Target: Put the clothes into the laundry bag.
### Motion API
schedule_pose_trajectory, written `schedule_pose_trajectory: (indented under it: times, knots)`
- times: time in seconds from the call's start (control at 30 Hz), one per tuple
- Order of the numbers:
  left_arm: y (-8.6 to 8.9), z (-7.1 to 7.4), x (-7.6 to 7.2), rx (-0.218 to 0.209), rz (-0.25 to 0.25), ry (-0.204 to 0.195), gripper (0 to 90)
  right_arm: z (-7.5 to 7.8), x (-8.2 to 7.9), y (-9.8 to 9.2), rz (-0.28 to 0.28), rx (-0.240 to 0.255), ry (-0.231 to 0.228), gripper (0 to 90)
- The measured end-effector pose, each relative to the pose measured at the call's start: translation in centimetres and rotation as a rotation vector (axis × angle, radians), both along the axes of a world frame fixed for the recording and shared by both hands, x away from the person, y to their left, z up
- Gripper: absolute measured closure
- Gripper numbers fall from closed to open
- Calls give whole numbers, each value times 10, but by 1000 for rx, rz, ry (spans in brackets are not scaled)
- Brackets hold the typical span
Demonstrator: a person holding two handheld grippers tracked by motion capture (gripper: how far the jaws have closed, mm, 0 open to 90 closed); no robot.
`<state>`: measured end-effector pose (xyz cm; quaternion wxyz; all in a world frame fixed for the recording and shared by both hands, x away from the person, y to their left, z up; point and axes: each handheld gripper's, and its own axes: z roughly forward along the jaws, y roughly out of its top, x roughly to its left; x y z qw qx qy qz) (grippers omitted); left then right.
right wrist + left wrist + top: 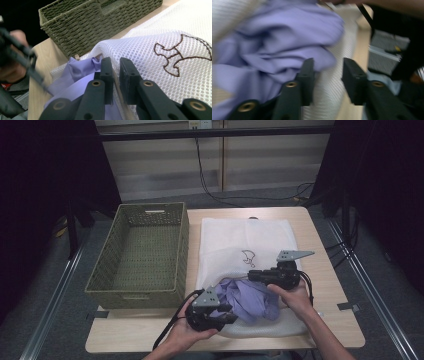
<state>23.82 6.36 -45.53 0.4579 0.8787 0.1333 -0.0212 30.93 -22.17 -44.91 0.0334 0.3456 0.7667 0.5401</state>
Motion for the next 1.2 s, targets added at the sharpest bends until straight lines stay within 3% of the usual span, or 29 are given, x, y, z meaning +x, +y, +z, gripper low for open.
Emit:
schedule_pose_trajectory:
  times: [0.03,0.1,0.17,0.27,0.3,0.33,0.37,0.43,0.5,0.53,0.57,0.6,0.63,0.7,0.73,0.77,0.83,0.87,0.9,1.0,1.07,1.2]
  knots:
    - [-1,-2,-2,6,-18,10,725,0,0,0,0,-2,-2,801]
    - [-5,-8,-6,19,-42,24,738,1,-1,0,-1,2,-5,786]
    - [-11,-12,-9,51,-45,16,697,2,-1,-1,-2,2,-8,782]
    - [-20,-16,-9,72,-64,4,646,3,-2,-1,-6,2,-10,760]
    - [-24,-19,-11,61,-71,15,640,3,-2,-1,-5,1,-12,754]
    - [-27,-20,-11,98,-80,-3,631,4,-3,-2,-6,2,-14,739]
    - [-29,-23,-11,99,-95,7,623,4,-3,-2,-7,1,-18,718]
    - [-31,-28,-11,134,-97,5,623,6,-4,-3,-10,1,-23,691]
    - [-33,-33,-12,134,-100,8,624,8,-5,-4,-8,1,-30,636]
    - [-32,-32,-11,168,-111,6,623,10,-7,-4,-10,-1,-34,613]
    - [-34,-36,-12,145,-89,15,623,11,-8,-5,-8,-1,-39,598]
    - [-35,-37,-13,165,-102,9,625,13,-9,-5,-5,2,-43,586]
    - [-36,-40,-14,159,-96,-3,633,15,-11,-6,-6,6,-45,573]
    - [-34,-37,-11,205,-86,-4,687,18,-13,-6,-3,2,-54,564]
    - [-34,-37,-10,205,-84,-4,730,19,-15,-6,2,2,-60,564]
    - [-35,-40,-9,165,-61,17,765,20,-16,-5,7,1,-57,561]
    - [-34,-39,-7,188,-50,26,839,25,-19,-5,16,4,-65,554]
    - [-35,-40,-8,170,-41,21,858,27,-21,-5,22,20,-62,561]
    - [-34,-37,-8,205,-45,20,866,28,-24,-4,37,24,-59,571]
    - [-36,-38,-10,190,-44,8,877,27,-32,3,83,-13,-36,594]
    - [-36,-37,-10,207,-49,5,879,24,-37,6,90,-55,-8,610]
    - [-35,-37,-9,209,-51,7,879,17,-48,11,134,-85,17,575]
